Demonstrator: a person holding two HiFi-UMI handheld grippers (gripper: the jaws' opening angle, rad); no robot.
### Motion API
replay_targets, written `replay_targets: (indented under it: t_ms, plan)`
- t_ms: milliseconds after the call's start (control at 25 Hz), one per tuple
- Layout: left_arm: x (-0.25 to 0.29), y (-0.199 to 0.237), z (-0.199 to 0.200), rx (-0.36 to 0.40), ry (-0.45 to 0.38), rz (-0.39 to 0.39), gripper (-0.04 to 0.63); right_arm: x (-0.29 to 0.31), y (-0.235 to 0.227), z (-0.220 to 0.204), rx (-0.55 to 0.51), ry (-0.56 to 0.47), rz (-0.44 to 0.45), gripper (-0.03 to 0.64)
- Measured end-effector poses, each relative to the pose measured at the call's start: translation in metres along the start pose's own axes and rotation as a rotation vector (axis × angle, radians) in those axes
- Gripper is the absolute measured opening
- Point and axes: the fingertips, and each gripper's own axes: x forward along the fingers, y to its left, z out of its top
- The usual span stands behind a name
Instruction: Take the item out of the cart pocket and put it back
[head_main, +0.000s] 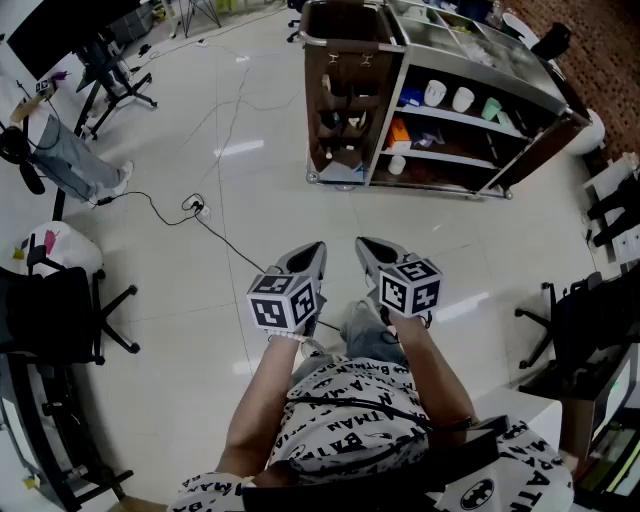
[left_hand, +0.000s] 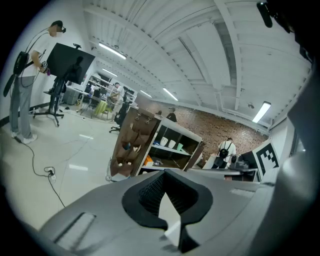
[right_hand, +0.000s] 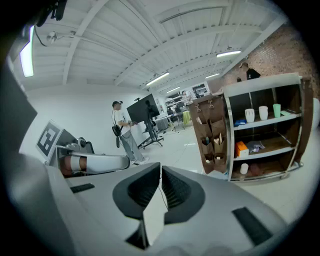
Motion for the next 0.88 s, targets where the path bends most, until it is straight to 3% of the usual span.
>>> replay_targets:
  t_ms: [360,400,440,560,600,880]
  plan:
    - [0.051,0.043,0.03,0.034,0.015,0.031,-0.002,0.078,-0.061,0.038,-0.044,-0.032,-0.082,0.039]
    - [0.062,0.05,0.036,0.034,0.014,0.038,-0.003,0.092,-0.073,0.044,-0.049,-0.03,-0.095,0.079]
    - [0.073,0.059,0.044,0.033,0.012,0.044,-0.002,0.106,-0.086,0.05,-0.054,-0.023,-0.104,0.162]
    - [0.111,0.085,0.065,0.023,0.009,0.066,-0.003,0.152,-0.127,0.069,-0.07,-0.003,-0.14,0.184]
    - [0.125,0.093,0.072,0.02,0.011,0.073,-0.002,0.167,-0.14,0.076,-0.072,0.002,-0.151,0.219]
    - [0.218,0.133,0.101,0.015,0.057,0.098,-0.003,0.274,-0.222,0.1,-0.079,0.063,-0.191,0.219]
